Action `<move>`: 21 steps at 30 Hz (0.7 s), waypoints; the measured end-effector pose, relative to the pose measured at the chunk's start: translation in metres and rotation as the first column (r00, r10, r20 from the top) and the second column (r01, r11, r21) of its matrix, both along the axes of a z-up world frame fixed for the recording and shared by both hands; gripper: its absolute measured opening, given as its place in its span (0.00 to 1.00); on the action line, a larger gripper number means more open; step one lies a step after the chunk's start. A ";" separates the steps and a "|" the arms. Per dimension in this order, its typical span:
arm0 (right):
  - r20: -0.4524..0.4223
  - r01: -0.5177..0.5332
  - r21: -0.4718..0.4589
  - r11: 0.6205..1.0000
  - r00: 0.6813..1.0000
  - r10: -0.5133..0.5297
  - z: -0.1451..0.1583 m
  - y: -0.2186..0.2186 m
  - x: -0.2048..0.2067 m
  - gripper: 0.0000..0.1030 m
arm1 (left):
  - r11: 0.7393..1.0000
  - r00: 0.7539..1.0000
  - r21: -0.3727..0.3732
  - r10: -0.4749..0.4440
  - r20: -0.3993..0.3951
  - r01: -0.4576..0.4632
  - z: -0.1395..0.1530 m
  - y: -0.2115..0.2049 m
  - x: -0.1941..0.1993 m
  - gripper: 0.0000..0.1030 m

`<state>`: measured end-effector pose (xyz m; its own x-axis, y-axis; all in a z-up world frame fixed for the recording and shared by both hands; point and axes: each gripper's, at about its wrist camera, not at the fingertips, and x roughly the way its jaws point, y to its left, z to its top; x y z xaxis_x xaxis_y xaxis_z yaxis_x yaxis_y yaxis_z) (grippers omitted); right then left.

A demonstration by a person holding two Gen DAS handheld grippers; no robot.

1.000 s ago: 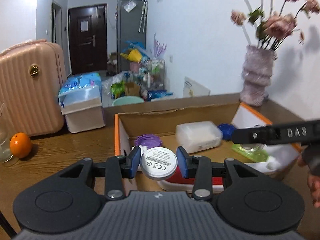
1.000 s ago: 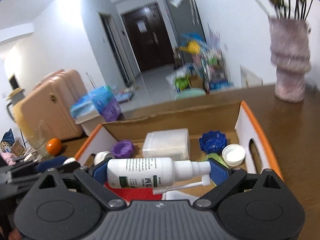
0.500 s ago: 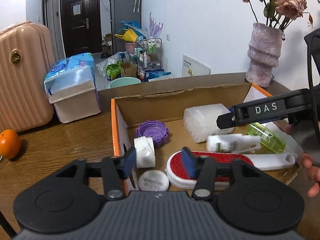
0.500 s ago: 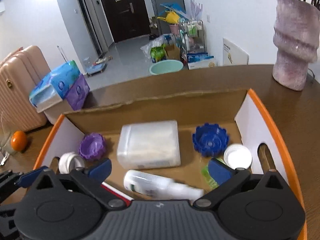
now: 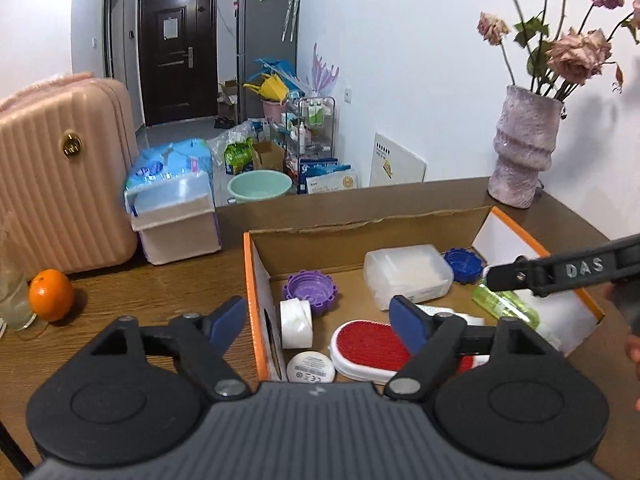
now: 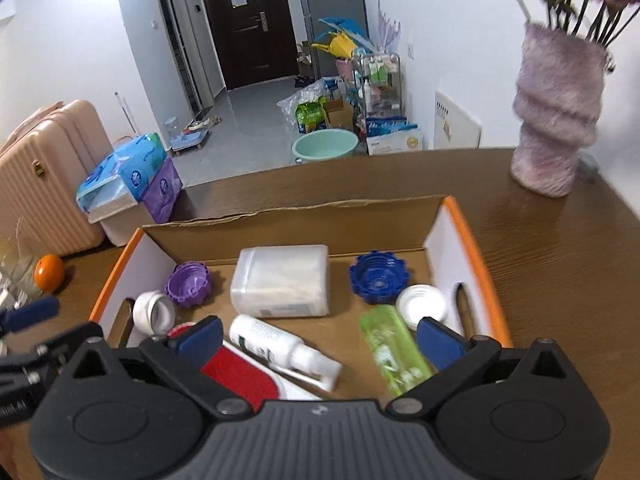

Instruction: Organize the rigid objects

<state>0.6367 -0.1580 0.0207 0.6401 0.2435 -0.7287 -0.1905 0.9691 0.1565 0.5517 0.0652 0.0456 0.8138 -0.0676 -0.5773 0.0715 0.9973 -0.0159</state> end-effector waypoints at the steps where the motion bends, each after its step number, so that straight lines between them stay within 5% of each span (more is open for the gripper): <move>1: 0.013 -0.003 -0.008 1.000 1.000 0.003 0.006 -0.005 -0.007 1.00 | 1.000 1.000 0.002 0.001 0.009 -0.001 0.005 -0.002 -0.005 0.82; 10: 0.098 -0.018 -0.024 1.000 0.995 0.020 0.047 -0.040 -0.072 1.00 | 1.000 0.994 0.013 0.022 0.111 -0.024 0.061 -0.018 -0.069 1.00; 15: 0.178 -0.024 -0.031 0.999 0.984 0.029 0.059 -0.050 -0.110 1.00 | 0.999 0.981 0.020 0.028 0.190 -0.032 0.074 -0.030 -0.108 1.00; 21: 0.383 -0.018 -0.035 0.999 0.923 0.030 0.052 -0.059 -0.156 1.00 | 0.995 0.941 0.087 0.014 0.338 -0.046 0.072 -0.050 -0.155 1.00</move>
<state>0.4812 -0.2166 0.0725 0.8663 0.2435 -0.4362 -0.2529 0.9668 0.0373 0.3964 0.0157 0.1171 0.9624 0.0001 -0.2718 0.0270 0.9950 0.0962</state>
